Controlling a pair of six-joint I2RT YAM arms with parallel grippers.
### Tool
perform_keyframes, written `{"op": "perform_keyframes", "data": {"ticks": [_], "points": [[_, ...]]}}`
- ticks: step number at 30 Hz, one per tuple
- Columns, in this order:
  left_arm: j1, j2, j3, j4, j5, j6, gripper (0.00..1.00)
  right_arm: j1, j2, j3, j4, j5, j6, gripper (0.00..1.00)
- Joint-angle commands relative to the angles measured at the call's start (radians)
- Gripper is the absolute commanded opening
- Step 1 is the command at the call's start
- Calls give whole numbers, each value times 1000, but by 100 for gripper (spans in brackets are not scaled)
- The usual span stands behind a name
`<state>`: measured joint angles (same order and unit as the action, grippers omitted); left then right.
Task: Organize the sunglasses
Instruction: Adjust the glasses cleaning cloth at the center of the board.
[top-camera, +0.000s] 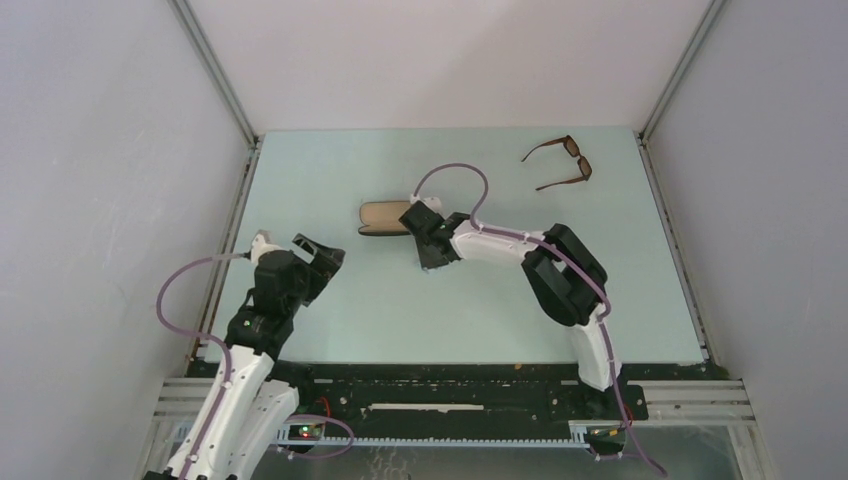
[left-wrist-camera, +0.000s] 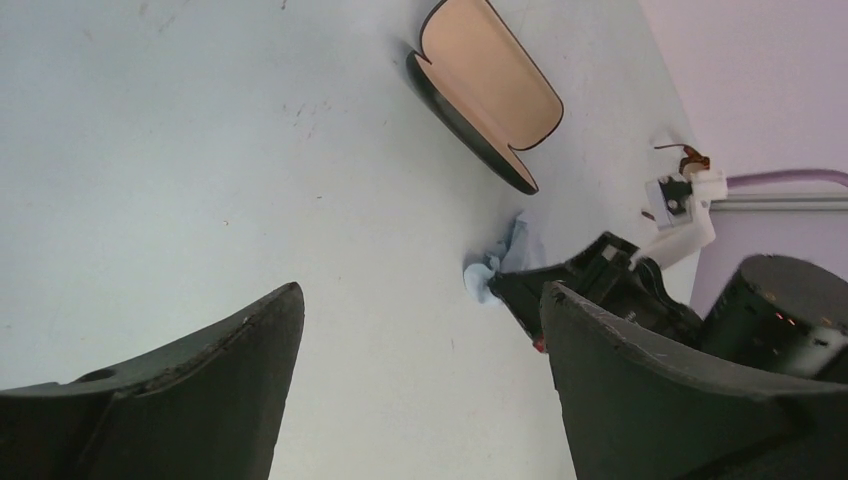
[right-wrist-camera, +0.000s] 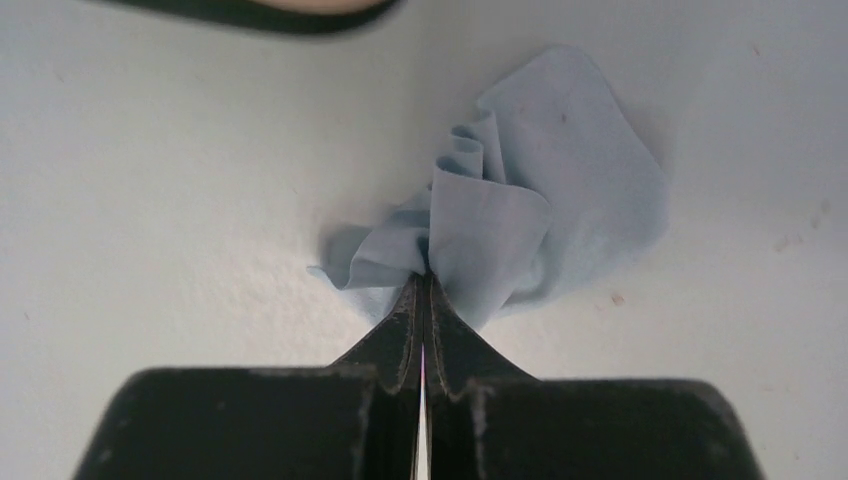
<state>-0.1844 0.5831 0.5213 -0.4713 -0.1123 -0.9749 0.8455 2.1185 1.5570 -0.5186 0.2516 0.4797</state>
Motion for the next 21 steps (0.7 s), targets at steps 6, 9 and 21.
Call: {"op": "perform_keyframes", "data": {"ticks": [6,9,21], "points": [[-1,76,-25,23,41,11,96,9,-292,-290,54,-65,28,0],[-20,100,-28,39,56,11,95,48,-364,-400,62,-88,48,0],[-226,227,17,126,17,62,97,-21,-657,-630,213,-187,139,55]]}}
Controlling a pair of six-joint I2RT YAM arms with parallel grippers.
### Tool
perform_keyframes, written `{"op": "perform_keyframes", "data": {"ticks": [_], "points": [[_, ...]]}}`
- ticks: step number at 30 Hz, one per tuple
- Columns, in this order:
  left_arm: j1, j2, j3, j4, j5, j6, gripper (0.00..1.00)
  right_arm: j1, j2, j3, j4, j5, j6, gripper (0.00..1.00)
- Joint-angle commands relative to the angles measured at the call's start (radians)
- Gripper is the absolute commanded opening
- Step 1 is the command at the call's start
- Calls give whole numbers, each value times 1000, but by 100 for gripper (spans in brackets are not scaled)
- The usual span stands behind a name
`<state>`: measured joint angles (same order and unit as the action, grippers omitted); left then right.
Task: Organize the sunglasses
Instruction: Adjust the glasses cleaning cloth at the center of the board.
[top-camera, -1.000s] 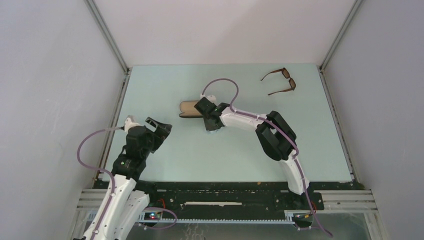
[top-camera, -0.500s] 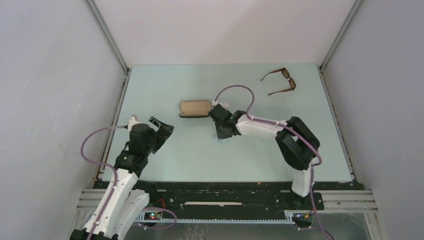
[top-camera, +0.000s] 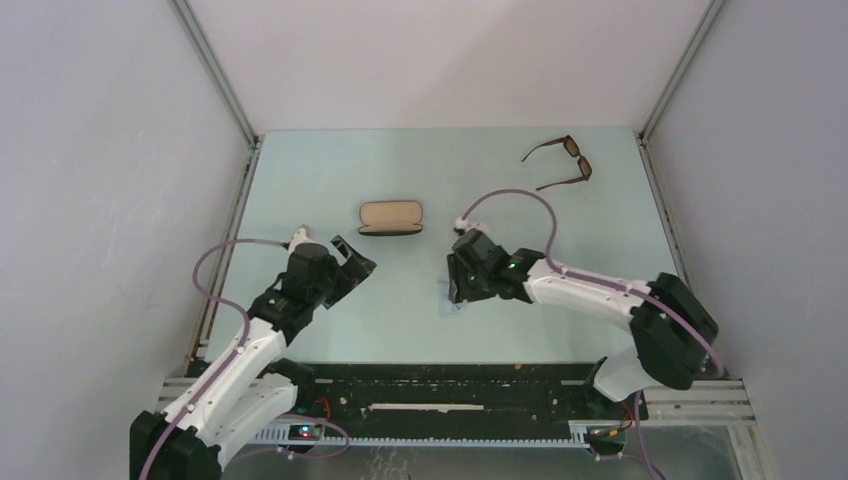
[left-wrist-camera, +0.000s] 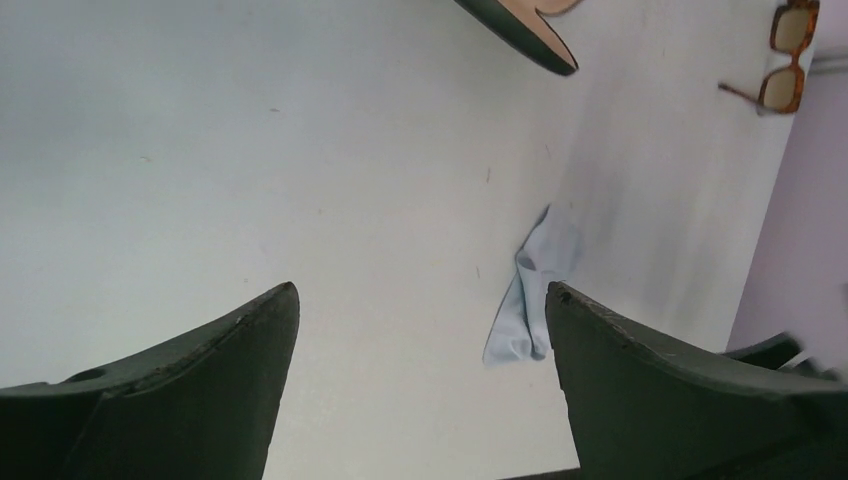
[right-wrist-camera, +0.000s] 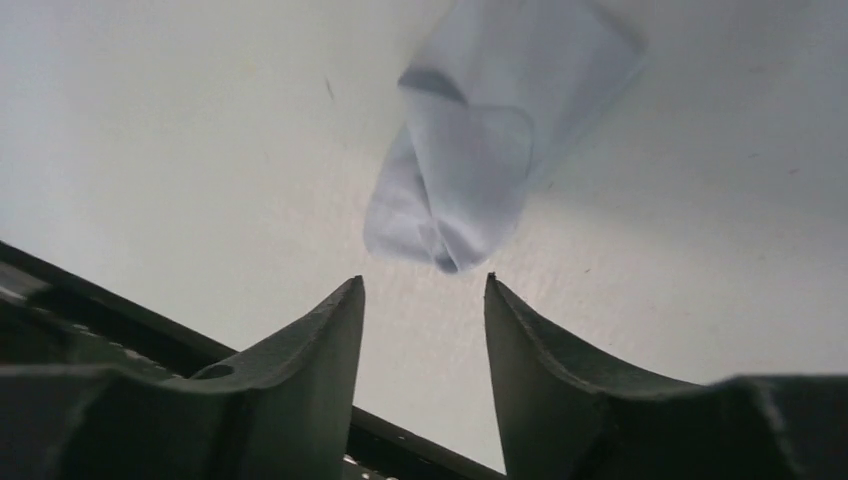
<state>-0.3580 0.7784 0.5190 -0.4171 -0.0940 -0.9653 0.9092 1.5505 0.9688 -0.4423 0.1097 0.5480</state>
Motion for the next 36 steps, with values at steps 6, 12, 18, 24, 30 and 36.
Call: {"op": "perform_keyframes", "data": {"ticks": [6,12,18,24,30,36], "points": [[-70,101,8,84,39,47,93,-76,22,48,160,-17,64,49],[-69,45,-33,74,10,1,90,-29,163,164,99,90,37,45],[-68,45,-57,106,45,-11,85,-113,190,177,101,59,9,38],[-70,103,-34,131,76,1,81,-142,270,229,62,22,-3,39],[-70,119,-4,126,67,24,76,-149,319,276,72,-29,12,41],[-70,133,4,145,86,4,73,-139,399,344,26,-15,6,33]]}}
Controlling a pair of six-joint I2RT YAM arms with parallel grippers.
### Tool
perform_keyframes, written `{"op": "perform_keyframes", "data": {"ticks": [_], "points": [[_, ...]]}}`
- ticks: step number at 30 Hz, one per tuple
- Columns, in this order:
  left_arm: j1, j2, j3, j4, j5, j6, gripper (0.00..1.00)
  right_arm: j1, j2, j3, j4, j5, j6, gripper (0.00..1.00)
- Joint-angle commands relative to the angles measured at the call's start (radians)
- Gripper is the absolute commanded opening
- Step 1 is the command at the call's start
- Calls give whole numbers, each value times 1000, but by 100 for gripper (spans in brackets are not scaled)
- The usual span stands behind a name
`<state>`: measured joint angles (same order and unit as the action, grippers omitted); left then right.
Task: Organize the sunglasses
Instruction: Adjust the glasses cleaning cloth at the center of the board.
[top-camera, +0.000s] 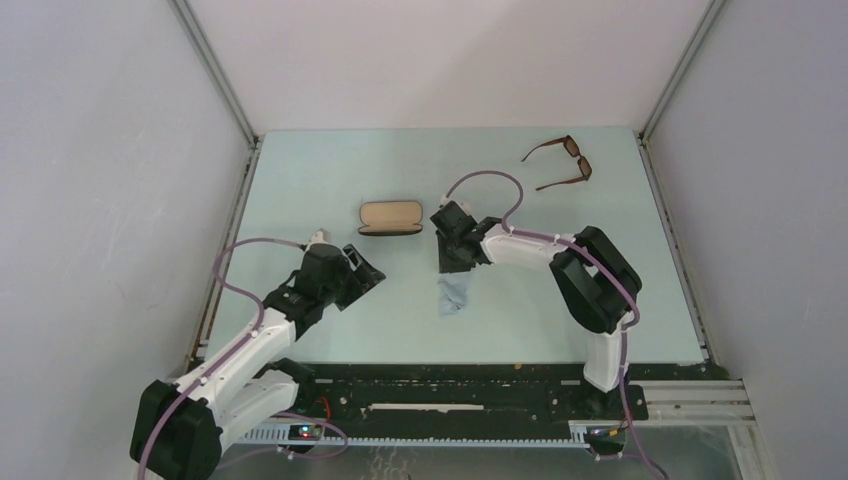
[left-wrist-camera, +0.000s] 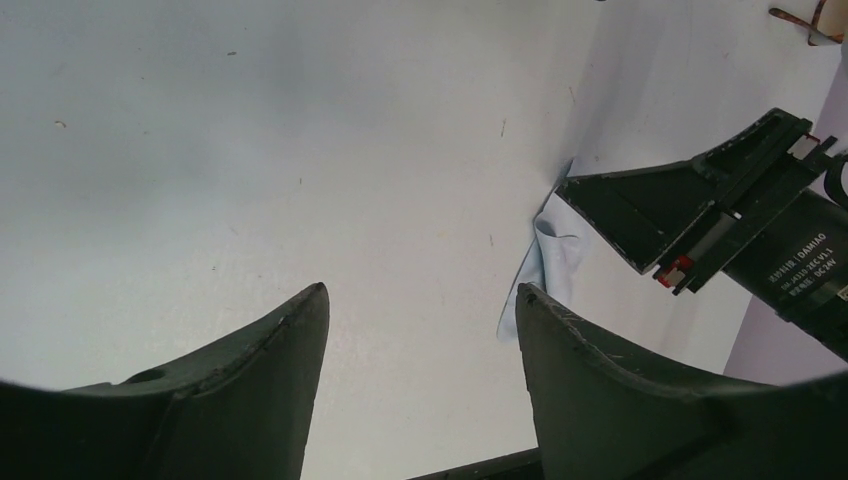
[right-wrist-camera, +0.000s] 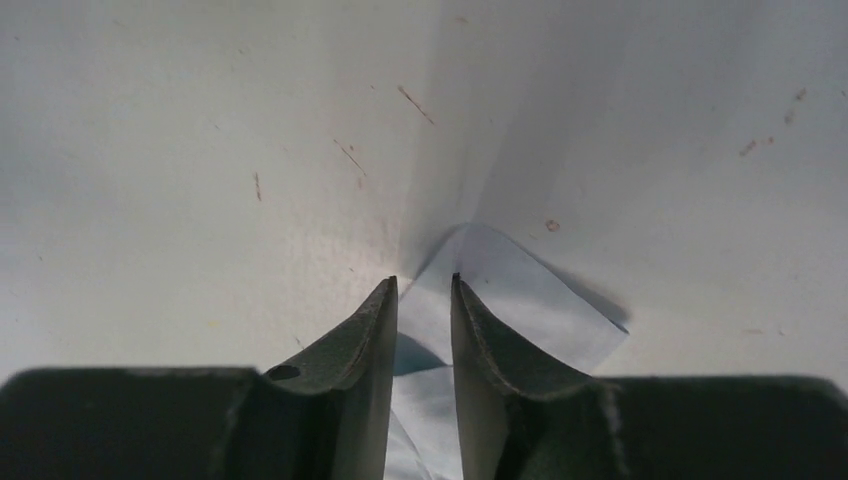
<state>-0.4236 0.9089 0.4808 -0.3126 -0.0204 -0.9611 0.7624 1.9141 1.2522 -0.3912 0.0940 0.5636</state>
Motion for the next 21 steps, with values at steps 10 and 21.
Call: {"op": "perform_keyframes", "data": {"ticks": [10,21], "points": [[-4,1,45,47,13,3,65,-17,-93,60,-54,-28,-20,0],[-4,27,41,61,41,13,66,73,-137,7,-60,-19,-93,48]]}}
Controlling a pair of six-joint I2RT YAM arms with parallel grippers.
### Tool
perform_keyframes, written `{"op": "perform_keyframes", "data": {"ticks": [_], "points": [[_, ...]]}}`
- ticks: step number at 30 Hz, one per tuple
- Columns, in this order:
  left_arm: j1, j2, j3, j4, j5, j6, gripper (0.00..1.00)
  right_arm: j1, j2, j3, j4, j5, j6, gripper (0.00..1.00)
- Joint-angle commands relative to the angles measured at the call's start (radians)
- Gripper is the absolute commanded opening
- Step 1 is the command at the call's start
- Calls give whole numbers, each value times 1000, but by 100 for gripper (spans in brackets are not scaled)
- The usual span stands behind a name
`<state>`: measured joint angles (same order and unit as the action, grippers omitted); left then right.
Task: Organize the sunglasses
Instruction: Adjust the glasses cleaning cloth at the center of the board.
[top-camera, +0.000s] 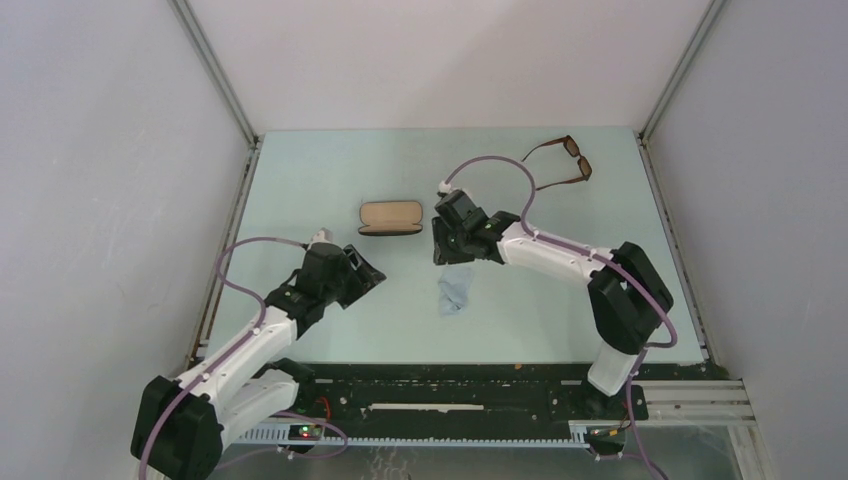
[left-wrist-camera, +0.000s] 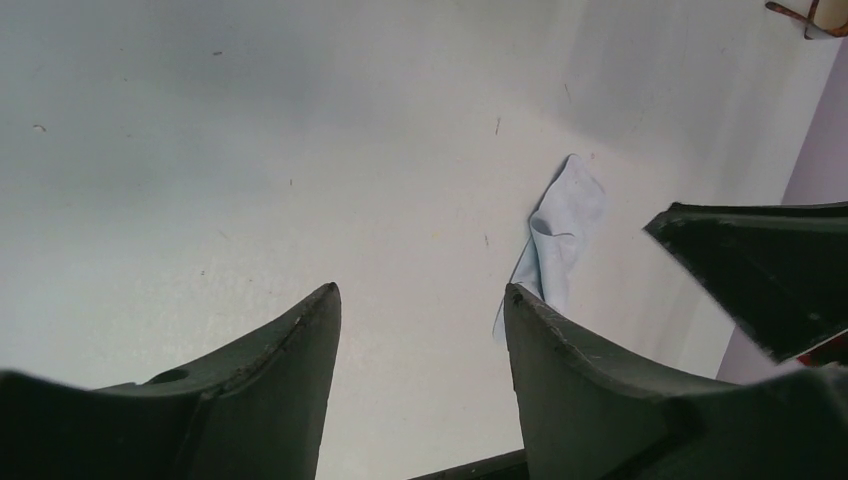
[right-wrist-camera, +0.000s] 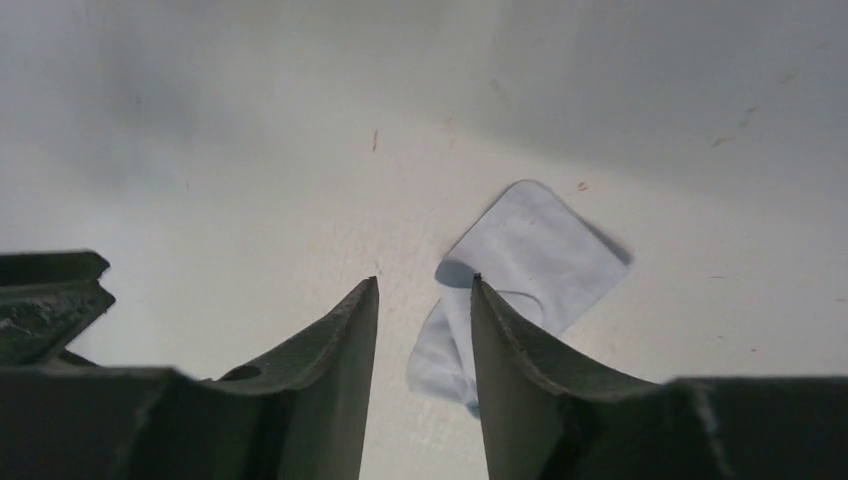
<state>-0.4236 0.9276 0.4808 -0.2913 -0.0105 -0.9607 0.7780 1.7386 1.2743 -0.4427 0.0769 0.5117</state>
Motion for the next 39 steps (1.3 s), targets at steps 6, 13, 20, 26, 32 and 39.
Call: {"op": "perform_keyframes", "data": {"ticks": [6,13,20,26,32,39], "points": [[-4,1,44,34,37,23,66,73,130,-15,-18,9,-24,45],[-4,-4,38,19,25,19,66,65,135,-15,-42,46,-10,24],[-4,-3,38,26,29,16,66,58,46,-44,-25,80,-8,0],[-4,-9,36,23,29,18,66,4,-81,-169,45,67,21,0],[-4,3,43,24,33,22,66,-67,-173,-290,92,50,60,0],[-8,28,65,19,40,48,67,-127,-278,-456,121,43,109,0]]}}
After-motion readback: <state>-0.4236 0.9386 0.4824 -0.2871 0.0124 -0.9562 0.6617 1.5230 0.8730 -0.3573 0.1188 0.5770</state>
